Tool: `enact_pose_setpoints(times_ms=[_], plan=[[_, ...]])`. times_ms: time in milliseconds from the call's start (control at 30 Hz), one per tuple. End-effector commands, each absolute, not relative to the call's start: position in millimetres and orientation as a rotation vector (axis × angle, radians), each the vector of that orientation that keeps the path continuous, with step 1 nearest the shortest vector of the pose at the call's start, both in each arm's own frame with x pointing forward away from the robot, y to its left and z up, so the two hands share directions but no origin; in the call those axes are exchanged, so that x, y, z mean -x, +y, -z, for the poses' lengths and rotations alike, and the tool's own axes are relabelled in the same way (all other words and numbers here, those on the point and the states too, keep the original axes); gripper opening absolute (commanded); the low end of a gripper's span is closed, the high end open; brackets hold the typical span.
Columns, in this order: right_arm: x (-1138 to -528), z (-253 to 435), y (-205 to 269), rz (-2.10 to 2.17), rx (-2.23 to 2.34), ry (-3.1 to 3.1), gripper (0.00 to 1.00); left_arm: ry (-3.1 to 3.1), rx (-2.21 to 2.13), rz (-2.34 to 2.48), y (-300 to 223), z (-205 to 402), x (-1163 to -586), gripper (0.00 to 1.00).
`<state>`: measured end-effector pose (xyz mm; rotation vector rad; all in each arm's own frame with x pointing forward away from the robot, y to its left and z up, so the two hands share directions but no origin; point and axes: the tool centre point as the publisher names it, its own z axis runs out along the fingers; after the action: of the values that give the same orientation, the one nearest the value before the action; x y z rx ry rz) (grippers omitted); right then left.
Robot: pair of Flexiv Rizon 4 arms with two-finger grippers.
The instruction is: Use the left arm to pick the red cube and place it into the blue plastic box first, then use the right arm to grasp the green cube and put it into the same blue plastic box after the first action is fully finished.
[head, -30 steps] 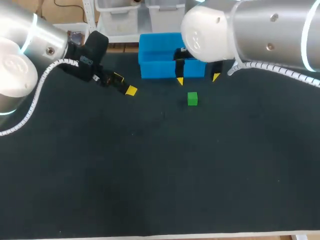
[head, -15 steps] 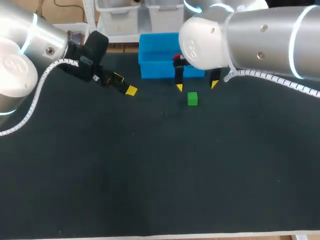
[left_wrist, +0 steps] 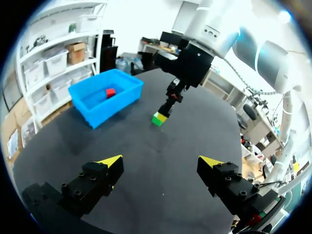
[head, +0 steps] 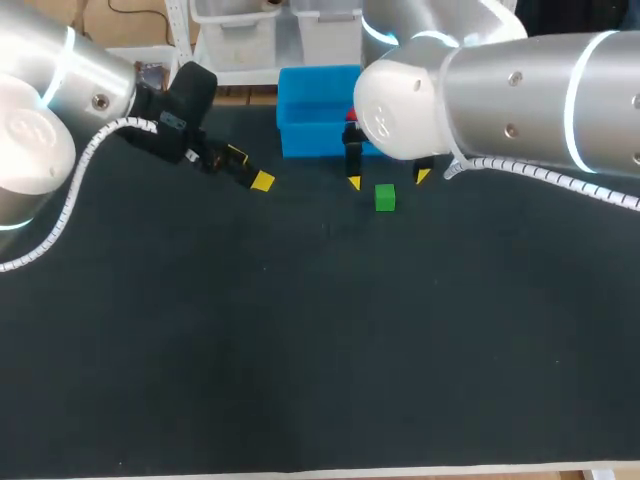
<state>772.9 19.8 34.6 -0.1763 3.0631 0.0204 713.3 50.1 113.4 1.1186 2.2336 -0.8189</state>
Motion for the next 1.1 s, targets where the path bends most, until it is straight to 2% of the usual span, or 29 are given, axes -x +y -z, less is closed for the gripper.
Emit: enact_pose_setpoints(times_ms=[33, 667, 700, 733, 767, 800, 1100], plan=[[-771, -26, 23, -0.021, 0.169, 3.055, 1.00, 2.225, -1.118, 0.822, 51, -112, -713, 1.00], [-772, 8, 16, -0.024, 0.164, 3.029, 1.00, 2.225, -1.118, 0.822, 51, -112, -713, 1.00], [-772, 8, 16, -0.020, 0.163, 3.031, 0.82, 2.225, -1.118, 0.822, 51, -112, -713, 1.00], [-772, 9, 15, -0.014, 0.163, 3.031, 0.45, 2.225, -1.118, 0.822, 51, -112, -713, 1.00], [-772, 9, 15, -0.012, 0.163, 3.031, 0.28, 2.225, -1.118, 0.822, 51, -112, -713, 1.00], [-772, 9, 14, -0.009, 0.162, 3.031, 0.00, 2.225, -1.118, 0.822, 51, -112, -713, 1.00], [-770, 11, 10, 0.019, 0.183, 3.033, 0.00, 2.225, -1.118, 0.822, 51, -112, -713, 1.00]])
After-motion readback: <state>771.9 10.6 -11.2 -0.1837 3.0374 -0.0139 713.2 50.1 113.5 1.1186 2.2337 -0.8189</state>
